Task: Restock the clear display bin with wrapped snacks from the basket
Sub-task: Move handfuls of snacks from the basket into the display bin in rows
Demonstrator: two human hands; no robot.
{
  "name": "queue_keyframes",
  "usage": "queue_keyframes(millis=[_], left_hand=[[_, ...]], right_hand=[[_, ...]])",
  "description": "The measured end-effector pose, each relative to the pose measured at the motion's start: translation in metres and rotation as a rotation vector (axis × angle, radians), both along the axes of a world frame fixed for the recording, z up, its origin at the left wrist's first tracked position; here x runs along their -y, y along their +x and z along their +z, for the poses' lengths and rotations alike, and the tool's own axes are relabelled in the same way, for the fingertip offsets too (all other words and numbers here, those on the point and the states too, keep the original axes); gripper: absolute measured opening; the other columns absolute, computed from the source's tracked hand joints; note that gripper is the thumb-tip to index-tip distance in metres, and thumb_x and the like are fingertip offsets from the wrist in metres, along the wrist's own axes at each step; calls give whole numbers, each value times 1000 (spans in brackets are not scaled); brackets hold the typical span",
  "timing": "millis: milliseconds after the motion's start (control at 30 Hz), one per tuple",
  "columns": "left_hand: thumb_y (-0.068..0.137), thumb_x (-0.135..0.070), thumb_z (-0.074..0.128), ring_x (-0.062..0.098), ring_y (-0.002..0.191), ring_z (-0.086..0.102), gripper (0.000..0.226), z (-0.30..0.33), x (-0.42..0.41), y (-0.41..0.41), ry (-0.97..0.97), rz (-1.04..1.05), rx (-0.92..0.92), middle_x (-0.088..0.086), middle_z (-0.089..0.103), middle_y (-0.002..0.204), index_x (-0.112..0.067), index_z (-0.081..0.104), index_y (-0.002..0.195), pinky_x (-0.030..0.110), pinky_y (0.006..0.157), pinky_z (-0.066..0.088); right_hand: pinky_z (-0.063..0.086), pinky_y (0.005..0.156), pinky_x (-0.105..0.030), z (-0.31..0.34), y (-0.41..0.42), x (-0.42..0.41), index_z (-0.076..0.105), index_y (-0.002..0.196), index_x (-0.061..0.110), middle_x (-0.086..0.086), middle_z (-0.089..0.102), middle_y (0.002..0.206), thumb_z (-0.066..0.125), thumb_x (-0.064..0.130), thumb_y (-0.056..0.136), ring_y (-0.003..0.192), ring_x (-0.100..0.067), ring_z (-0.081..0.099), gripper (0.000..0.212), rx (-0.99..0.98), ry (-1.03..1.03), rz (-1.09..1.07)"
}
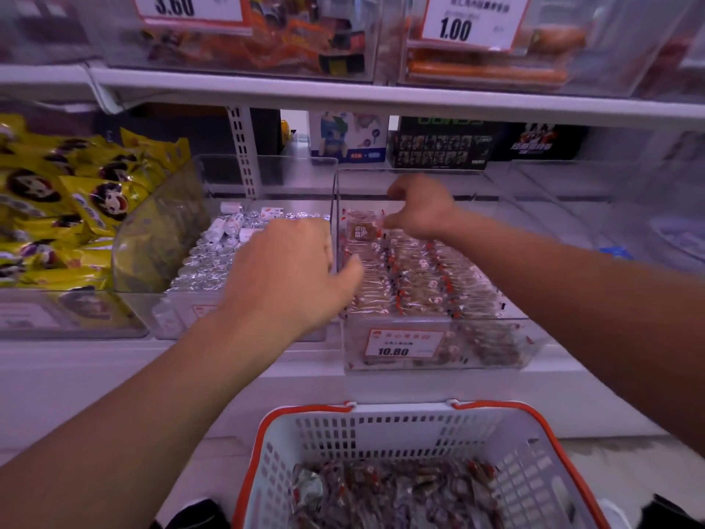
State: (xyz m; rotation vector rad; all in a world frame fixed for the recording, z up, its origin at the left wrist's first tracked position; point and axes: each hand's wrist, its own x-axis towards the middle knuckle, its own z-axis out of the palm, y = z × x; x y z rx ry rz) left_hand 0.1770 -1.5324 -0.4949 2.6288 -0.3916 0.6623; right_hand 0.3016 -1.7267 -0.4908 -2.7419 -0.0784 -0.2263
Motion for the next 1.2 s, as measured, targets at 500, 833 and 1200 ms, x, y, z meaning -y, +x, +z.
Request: queue_keyframes(millis=[500,833,1200], left_hand=[[91,-45,63,24,99,63,42,-222,47,-87,658,-210,-1389,7,64,121,-15,66,120,32,78,55],[93,-54,57,26,98,60,87,-379,49,-146,-407,590,-1606,13,60,121,1,24,152,34,87,47],[83,-35,71,39,130,42,68,-428,60,-136,-316,714,-1379,20,37,145,-8,42,139,43,103,39]], right_hand=[[43,105,-38,-337,-269,41,61,128,18,-17,58,134,66,49,84,127,-32,53,54,-782,-155,231],[43,107,-43,-439,-279,63,29,147,4,-18,49,144,89,43,64,131,-31,48,110,-885,575,-512],[53,85,-42,-456,-275,30,27,142,22,-26,39,138,85,57,62,106,-41,59,105,-746,400,-477]])
